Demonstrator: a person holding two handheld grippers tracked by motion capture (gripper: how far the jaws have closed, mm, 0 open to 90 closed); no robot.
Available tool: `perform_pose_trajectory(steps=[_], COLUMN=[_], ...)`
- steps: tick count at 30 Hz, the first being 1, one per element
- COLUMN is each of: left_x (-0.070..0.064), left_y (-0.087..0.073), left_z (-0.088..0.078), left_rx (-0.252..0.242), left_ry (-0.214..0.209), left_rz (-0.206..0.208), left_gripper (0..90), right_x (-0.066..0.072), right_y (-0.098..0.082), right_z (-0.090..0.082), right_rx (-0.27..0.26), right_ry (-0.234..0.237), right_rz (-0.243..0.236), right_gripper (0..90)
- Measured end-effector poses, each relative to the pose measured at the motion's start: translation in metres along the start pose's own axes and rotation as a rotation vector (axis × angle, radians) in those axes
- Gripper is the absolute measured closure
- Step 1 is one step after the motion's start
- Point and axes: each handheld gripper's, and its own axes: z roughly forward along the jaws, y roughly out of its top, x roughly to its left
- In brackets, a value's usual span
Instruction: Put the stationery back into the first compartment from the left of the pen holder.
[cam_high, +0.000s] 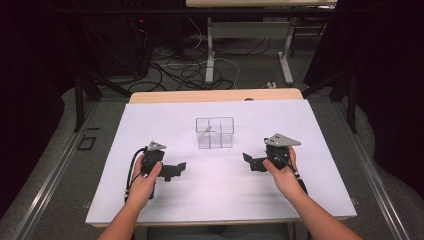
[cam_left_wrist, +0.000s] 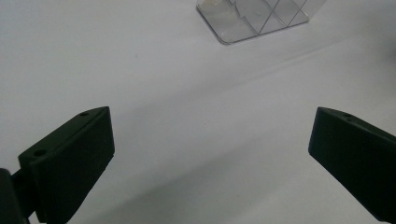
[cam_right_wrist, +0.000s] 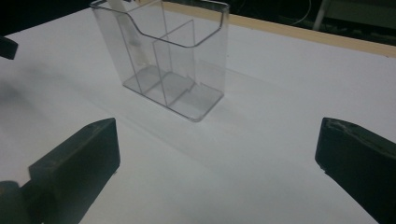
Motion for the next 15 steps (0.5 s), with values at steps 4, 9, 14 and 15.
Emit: perform_pose_trajectory(steps=[4,9,14,15], left_x=[0.0,0.0,0.001,0.001], left_y=[0.0,0.0,0.0,0.0], left_z=[0.0,0.0,0.0,-0.001], left_rx=[0.002,0.003,0.003,0.001], left_ry=[0.002,0.001,0.001,0.001], left_rz=[0.0,0.0,0.001,0.001], left_gripper=[0.3,0.3,0.3,0.3], right_x=[-0.008,-0.019,-0.027,-0.027], right_y=[-0.006,-0.014,-0.019,-0.02], right_z=[-0.003,-0.004,-0.005,-0.006], right_rx=[-0.005,-0.003,0.009,0.012], right_ry=[-0.032,-0.058,-0.071,-0.078], right_rz=[0.025,0.059,0.065,0.072], right_gripper=[0.0,0.0,0.0,0.0])
